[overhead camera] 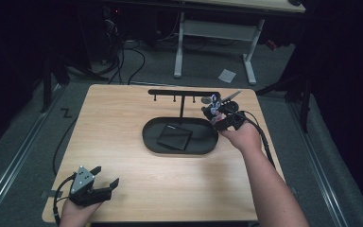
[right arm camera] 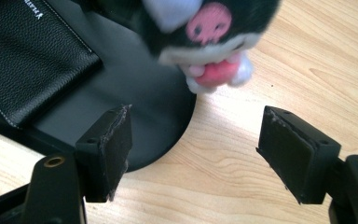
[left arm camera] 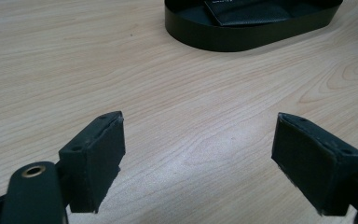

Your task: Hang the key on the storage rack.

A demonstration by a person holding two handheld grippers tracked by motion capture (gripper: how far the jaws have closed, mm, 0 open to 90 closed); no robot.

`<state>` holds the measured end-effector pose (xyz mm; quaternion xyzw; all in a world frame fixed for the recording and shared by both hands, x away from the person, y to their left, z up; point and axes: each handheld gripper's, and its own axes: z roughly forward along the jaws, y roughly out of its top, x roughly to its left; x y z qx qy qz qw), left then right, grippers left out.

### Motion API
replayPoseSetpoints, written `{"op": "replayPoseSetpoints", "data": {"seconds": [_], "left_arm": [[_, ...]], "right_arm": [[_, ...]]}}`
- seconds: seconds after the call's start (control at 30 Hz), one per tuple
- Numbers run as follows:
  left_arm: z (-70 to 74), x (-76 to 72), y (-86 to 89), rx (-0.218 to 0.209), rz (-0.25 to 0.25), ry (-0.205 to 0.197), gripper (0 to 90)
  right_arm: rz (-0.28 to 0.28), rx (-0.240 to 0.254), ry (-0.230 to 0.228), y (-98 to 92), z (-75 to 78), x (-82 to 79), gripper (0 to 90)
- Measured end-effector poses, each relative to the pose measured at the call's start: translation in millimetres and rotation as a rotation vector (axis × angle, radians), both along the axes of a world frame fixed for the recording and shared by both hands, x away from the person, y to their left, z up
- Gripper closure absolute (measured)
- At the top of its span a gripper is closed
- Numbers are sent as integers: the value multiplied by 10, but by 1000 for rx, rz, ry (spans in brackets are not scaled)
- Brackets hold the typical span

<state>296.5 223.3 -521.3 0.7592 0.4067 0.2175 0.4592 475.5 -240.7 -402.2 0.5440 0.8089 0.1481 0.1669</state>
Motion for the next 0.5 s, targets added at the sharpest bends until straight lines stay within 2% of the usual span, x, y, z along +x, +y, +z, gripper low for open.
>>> {"op": "replayPoseSetpoints", "data": {"seconds": [0.13,0.3,0.4,0.43,0.5], "left_arm": [[-2,3,-6,3,2,-3,175],[-6,7,-17,7,2,-1,173],[-6,4,-26,12,0,-1,173],[-7,3,-29,13,1,-2,173],[-10,5,-34,13,2,-2,173]], "right_arm": [[11,-7,-7,-25,4,-71,261],[18,6,-13,-49,-14,-161,261],[31,9,-32,-68,-41,-245,251],[31,31,-34,-70,-59,-313,250],[36,26,-34,-68,-68,-335,242]]}}
